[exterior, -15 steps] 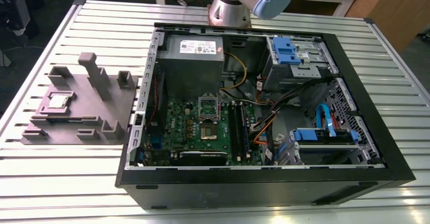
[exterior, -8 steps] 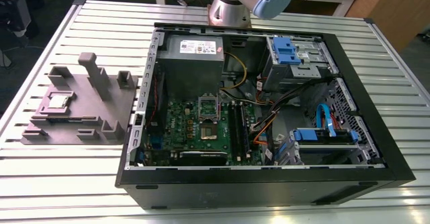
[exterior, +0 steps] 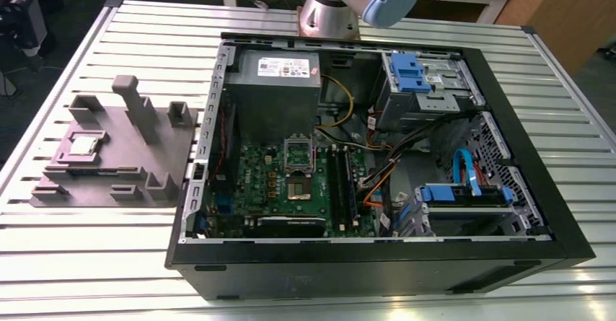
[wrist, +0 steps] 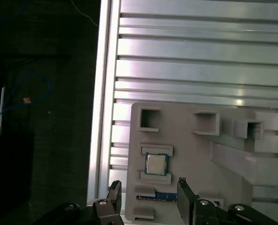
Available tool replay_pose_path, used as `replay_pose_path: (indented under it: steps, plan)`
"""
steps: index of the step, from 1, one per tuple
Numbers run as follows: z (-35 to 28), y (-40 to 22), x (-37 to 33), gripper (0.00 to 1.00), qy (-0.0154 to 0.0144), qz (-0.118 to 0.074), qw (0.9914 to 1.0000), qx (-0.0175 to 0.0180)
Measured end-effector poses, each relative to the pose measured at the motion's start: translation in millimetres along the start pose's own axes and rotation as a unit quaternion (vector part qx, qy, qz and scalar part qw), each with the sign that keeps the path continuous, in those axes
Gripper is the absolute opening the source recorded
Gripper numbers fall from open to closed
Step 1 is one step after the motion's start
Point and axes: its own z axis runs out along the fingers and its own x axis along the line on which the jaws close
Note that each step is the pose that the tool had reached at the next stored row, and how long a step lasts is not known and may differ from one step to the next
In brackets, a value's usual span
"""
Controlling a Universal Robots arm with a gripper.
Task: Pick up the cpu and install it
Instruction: 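Pick up the cpu and move it towards the insertion slot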
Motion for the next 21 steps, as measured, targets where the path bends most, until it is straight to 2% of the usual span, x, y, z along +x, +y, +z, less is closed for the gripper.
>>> replay_pose_path:
  steps: [9, 21]
  plan:
    - [7.9, -0.3, -0.3, 0.59, -0.0001, 0.001, 1.00000, 0.0000]
    - [14.0, -0.6, -0.5, 0.59, -0.0001, 0.002, 1.00000, -0.0001]
